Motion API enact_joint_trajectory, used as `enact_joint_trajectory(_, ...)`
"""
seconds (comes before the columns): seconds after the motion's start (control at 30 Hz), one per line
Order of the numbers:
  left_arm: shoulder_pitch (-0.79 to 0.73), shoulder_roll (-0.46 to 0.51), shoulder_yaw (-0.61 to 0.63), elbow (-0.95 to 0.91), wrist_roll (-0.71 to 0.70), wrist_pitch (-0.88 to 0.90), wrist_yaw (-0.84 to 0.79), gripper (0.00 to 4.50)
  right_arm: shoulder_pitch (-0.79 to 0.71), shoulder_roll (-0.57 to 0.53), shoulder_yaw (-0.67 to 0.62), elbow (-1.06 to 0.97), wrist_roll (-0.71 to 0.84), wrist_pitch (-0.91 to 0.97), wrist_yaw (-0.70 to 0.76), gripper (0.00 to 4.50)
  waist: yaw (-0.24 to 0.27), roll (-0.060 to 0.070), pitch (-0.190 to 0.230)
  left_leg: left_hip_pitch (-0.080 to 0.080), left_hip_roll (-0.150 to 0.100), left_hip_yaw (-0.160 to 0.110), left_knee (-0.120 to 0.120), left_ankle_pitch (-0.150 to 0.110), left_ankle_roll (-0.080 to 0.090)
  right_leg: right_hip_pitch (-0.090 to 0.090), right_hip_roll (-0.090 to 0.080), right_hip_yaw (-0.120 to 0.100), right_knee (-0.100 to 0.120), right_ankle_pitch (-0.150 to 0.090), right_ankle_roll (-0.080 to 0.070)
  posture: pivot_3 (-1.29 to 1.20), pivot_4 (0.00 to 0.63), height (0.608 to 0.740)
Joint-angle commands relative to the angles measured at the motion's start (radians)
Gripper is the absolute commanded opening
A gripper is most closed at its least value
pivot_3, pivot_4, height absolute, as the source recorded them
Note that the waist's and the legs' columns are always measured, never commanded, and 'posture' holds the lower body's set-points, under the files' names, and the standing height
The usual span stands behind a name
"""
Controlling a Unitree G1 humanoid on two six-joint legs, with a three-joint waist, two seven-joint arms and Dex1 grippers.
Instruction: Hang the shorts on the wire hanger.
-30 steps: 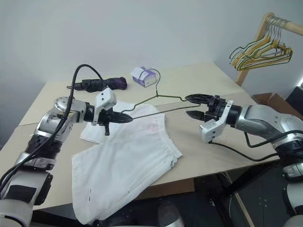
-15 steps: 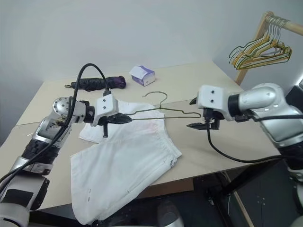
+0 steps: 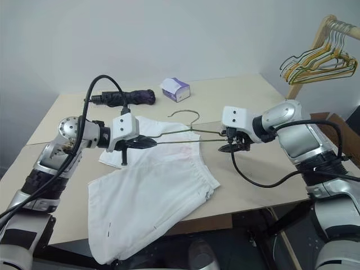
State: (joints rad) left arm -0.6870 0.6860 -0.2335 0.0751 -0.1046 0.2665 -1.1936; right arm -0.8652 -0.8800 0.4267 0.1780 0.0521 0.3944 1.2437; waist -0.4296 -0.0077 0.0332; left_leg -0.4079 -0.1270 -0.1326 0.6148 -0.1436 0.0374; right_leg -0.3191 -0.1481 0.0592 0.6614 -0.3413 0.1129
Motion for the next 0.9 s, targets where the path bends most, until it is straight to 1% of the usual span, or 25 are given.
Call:
enact_joint_trajectory(0.03,-0.006,0.022,0.028,-0.030,-0.009,-0.010,-0.007,0.00,-0.021,0.008,-0.040,-0.012,-0.011,-0.021,0.022,1.76,0.000,0.000,0.000,0.000,0.000,0.000,0.000,0.000,0.000,0.000,0.000,0.000,0.000,0.000,0.000,-0.35,0.000,0.740)
enact_joint_trajectory(0.1,-0.006,0.024,0.025,-0.028,-0.009,-0.015,-0.012,0.00,-0.018,0.013,-0.048,-0.015,-0.013,-0.025,0.029,0.98,0.000,0.000,0.000,0.000,0.000,0.000,0.000,0.000,0.000,0.000,0.000,0.000,0.000,0.000,0.000,-0.35,0.000,0.740)
enact_joint_trajectory(0.13,-0.006,0.025,0.024,-0.028,-0.011,-0.016,-0.014,0.00,-0.016,0.014,-0.051,-0.017,-0.014,-0.028,0.031,0.72,0.001,0.000,0.000,0.000,0.000,0.000,0.000,0.000,0.000,0.000,0.000,0.000,0.000,0.000,0.000,-0.35,0.000,0.740)
enact_joint_trajectory(0.2,-0.007,0.026,0.018,-0.026,-0.010,-0.019,-0.022,0.00,-0.010,0.015,-0.058,-0.028,-0.017,-0.035,0.033,0.02,0.001,0.000,0.000,0.000,0.000,0.000,0.000,0.000,0.000,0.000,0.000,0.000,0.000,0.000,0.000,-0.36,0.000,0.740)
enact_joint_trajectory(0.43,-0.008,0.018,0.014,-0.004,0.002,-0.060,-0.024,0.00,0.050,0.000,-0.098,-0.088,0.004,-0.035,0.058,0.02,0.001,0.000,0.000,0.000,0.000,0.000,0.000,0.000,0.000,0.000,0.000,0.000,0.000,0.000,0.000,-0.36,0.000,0.740)
enact_joint_trajectory(0.53,-0.014,-0.012,0.056,0.045,-0.040,-0.075,-0.010,0.78,0.088,-0.013,-0.124,-0.111,0.009,-0.016,0.068,0.00,0.002,0.000,0.000,0.000,0.000,0.000,0.000,0.000,0.000,0.001,0.000,0.000,0.000,0.000,0.000,-0.36,0.000,0.740)
enact_joint_trajectory(0.63,-0.016,-0.043,0.121,0.147,-0.062,-0.139,0.039,1.71,0.166,-0.049,-0.181,-0.153,0.062,0.033,0.088,0.00,0.003,0.000,0.000,0.000,0.000,0.000,0.001,0.000,0.000,0.001,0.000,0.000,0.000,-0.003,0.004,-0.36,0.000,0.740)
enact_joint_trajectory(0.73,-0.010,-0.043,0.160,0.206,-0.070,-0.178,0.062,2.66,0.247,-0.086,-0.237,-0.203,0.110,0.101,0.086,0.00,0.002,0.000,0.000,-0.001,0.000,0.000,0.001,0.000,0.000,0.000,0.000,-0.001,0.000,-0.002,0.004,-0.36,0.000,0.740)
enact_joint_trajectory(0.77,-0.004,-0.046,0.180,0.214,-0.081,-0.181,0.074,2.91,0.279,-0.098,-0.258,-0.226,0.125,0.142,0.077,0.00,0.002,0.000,0.000,-0.001,0.000,0.000,0.001,0.000,0.000,0.000,0.000,-0.001,0.000,-0.002,0.004,-0.35,0.000,0.740)
enact_joint_trajectory(0.8,0.003,-0.048,0.207,0.213,-0.106,-0.163,0.084,3.27,0.328,-0.116,-0.285,-0.253,0.140,0.179,0.064,0.00,0.002,0.000,0.000,0.000,0.000,0.000,0.001,0.000,0.000,0.000,0.000,-0.001,0.000,-0.002,0.004,-0.35,0.000,0.740)
enact_joint_trajectory(0.9,0.042,-0.053,0.275,0.158,-0.182,-0.094,0.099,4.18,0.459,-0.128,-0.376,-0.324,0.201,0.314,0.005,0.00,0.004,0.000,0.000,0.000,0.000,0.000,0.001,0.000,0.000,0.000,0.000,-0.001,0.000,-0.003,0.005,-0.35,0.000,0.740)
